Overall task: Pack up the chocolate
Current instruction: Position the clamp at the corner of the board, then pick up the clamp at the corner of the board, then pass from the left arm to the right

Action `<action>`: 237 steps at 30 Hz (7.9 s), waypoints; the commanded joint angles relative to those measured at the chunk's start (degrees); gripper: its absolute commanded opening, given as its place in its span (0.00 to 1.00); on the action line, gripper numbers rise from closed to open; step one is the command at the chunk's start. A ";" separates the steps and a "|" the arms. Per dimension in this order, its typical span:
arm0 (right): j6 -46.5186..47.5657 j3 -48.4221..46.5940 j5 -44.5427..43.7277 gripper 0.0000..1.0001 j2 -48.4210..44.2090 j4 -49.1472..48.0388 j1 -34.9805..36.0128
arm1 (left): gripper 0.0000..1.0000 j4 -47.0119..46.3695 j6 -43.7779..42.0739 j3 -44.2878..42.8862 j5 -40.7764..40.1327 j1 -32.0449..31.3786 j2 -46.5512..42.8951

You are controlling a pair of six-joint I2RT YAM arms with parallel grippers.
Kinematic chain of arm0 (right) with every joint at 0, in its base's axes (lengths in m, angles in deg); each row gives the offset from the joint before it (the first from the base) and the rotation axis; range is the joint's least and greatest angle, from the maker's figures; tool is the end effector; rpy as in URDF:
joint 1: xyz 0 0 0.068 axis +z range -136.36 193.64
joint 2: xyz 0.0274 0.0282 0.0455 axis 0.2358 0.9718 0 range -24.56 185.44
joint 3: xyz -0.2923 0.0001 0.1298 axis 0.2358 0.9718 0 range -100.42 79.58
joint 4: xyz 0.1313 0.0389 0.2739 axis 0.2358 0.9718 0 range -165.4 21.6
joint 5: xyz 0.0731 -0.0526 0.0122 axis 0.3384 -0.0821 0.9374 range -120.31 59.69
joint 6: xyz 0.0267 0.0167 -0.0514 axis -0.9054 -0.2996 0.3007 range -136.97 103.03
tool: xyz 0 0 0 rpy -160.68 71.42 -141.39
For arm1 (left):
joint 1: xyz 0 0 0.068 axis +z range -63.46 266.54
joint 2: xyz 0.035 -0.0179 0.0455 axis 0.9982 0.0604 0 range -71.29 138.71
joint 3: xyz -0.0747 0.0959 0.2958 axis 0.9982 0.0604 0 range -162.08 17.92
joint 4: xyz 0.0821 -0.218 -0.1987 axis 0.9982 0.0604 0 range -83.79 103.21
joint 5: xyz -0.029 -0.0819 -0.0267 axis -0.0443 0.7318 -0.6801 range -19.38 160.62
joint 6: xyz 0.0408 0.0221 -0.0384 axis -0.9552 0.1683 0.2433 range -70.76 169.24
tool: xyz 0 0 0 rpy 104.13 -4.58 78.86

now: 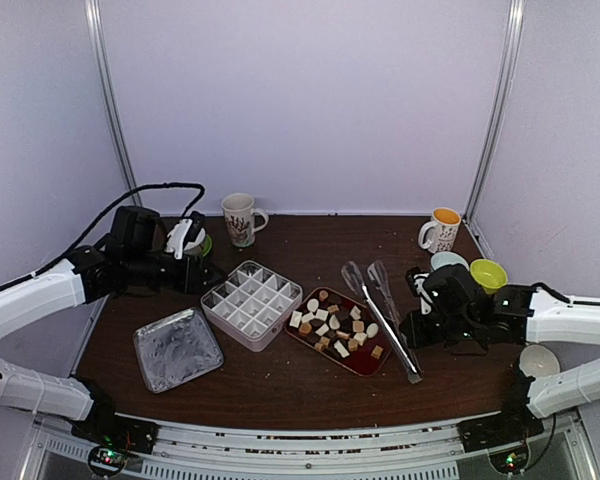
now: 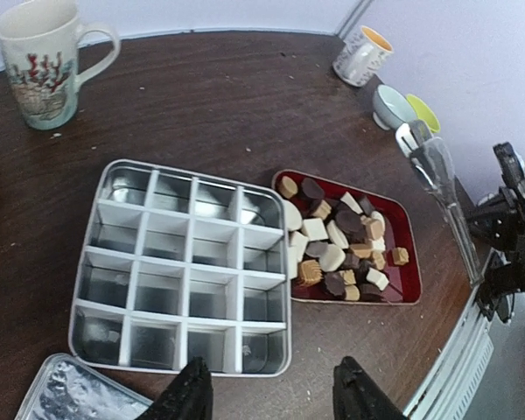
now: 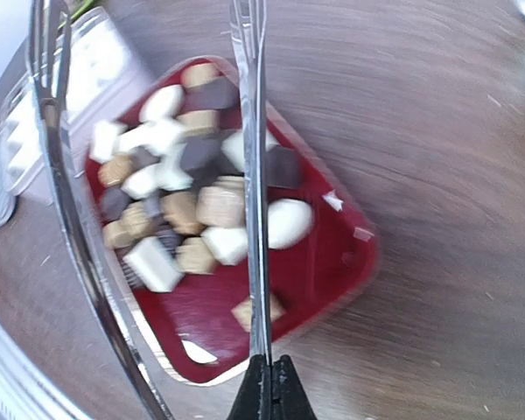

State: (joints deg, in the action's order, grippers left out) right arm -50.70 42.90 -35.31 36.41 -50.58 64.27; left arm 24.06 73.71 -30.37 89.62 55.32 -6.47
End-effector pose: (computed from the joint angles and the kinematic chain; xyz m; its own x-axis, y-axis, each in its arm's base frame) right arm 0.1534 0.1807 0.2315 -0.8064 -0.1106 -0.5810 -0.3441 0.8867 0.3087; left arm 0.2321 -0.1577 0.3050 -0.7376 -0.0109 -0.6751 0.4553 0.7304 -0.5092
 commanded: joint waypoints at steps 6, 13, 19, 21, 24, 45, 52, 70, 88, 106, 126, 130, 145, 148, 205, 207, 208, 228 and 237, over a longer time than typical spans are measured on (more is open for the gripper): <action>12.39 -14.29 5.20 0.00 15.08 -3.60 9.03 | 0.61 -2.14 -6.99 -2.61 -3.87 -15.42 -0.73; 18.59 -23.12 2.93 0.00 27.18 -0.14 16.43 | 0.79 -1.14 -12.30 3.42 -8.41 -17.74 -9.23; 23.60 -26.47 3.22 0.00 32.86 2.62 18.13 | 0.97 -1.10 -15.50 6.93 -5.93 -17.73 -12.86; 25.51 -26.97 3.41 0.00 33.72 3.13 18.23 | 0.94 -3.28 -16.79 8.73 -4.80 -17.73 -13.48; 28.51 -28.02 3.09 0.00 35.44 4.53 18.26 | 0.95 -8.58 -17.96 12.10 -3.68 -17.82 -14.16; 34.21 -23.25 9.77 0.00 32.02 1.78 18.11 | 0.66 -17.57 -30.39 13.72 2.81 -26.54 3.32; 35.33 -21.71 11.57 0.00 33.75 2.56 18.13 | 0.65 -15.82 -33.18 11.94 1.05 -28.33 9.05; 36.80 -19.75 10.97 0.00 37.94 3.21 17.33 | 0.50 -5.83 -39.31 8.50 -2.09 -29.61 17.92; 37.93 -20.24 11.03 0.00 39.18 5.58 16.82 | 0.10 0.15 -42.06 1.64 -2.14 -30.88 26.35; 39.19 -23.43 8.41 0.25 41.88 11.43 16.52 | 0.00 2.02 -43.79 0.98 0.66 -31.18 25.67; 38.33 -23.09 10.24 0.41 40.38 12.12 16.60 | 0.00 1.99 -39.57 1.70 0.29 -31.58 23.22; 38.07 -23.35 12.42 0.40 38.59 11.44 16.77 | 0.00 2.66 -38.84 1.17 -0.30 -32.61 22.00; 36.92 -23.87 15.37 0.42 37.38 12.33 18.53 | 0.00 3.20 -33.72 1.52 -2.67 -35.05 19.53; 36.54 -23.48 15.17 0.43 37.55 13.11 18.47 | 0.00 3.53 -32.69 1.62 -3.06 -35.05 18.83; 36.55 -16.46 15.54 0.63 23.62 1.64 18.34 | 0.00 4.74 -37.10 2.12 -0.53 -35.31 9.55; 36.63 -16.53 15.98 0.55 23.45 1.77 18.39 | 0.00 4.87 -37.02 1.90 -0.70 -35.31 9.86; 36.70 -16.59 16.30 0.52 23.47 1.90 18.33 | 0.00 4.87 -37.02 1.81 -0.86 -35.31 9.99; 34.46 -15.06 14.06 0.36 23.04 1.80 17.77 | 0.40 0.63 -33.83 3.55 -10.23 -35.31 4.30; 30.16 -12.95 11.14 0.37 21.18 -0.29 15.89 | 0.51 -4.59 -26.56 6.62 -17.57 -32.91 -7.41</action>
State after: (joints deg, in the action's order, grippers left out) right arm -17.66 29.13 -21.17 60.03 -48.51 81.15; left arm 24.56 42.08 -24.64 76.47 20.50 -10.12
